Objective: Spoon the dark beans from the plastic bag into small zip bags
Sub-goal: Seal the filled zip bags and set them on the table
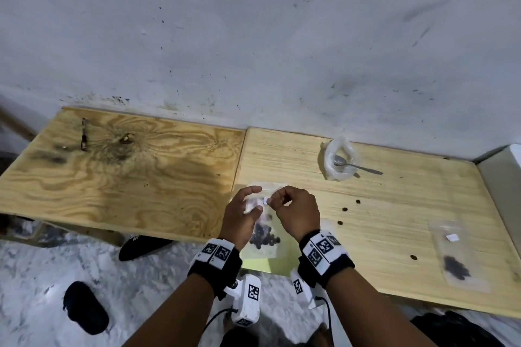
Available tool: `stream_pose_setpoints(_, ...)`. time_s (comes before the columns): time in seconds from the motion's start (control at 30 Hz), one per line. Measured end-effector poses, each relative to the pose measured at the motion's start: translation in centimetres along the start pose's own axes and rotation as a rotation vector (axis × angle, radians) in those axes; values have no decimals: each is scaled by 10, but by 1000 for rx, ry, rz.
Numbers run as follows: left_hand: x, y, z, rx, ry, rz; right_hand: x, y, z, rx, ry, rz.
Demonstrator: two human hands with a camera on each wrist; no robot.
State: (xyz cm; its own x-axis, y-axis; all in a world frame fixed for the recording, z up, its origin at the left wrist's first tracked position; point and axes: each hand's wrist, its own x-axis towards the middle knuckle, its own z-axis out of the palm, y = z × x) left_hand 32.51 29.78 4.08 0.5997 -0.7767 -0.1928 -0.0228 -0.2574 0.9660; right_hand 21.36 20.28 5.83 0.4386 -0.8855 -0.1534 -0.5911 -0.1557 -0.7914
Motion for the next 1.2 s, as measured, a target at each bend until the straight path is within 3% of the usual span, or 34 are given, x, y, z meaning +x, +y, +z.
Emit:
stream_pose_setpoints(0.13,-2,4,7,-65,66,-45,-12,2,-4,-24,165,15)
stream_pose_setpoints(0.23,-4,6,10,-59,146,-71,-12,9,-4,136,114,111)
stream_pose_setpoints(0.37,-4,6,13,-29,133,-76,-10,21,-3,326,88,137)
stream_pose_setpoints(0.87,-1,8,12,-63,55,-131,-8,20,-9,374,94,89)
stream_pose_setpoints(1.2,3,10,21,-99,111,-190,-19,31,-16,394,80,53)
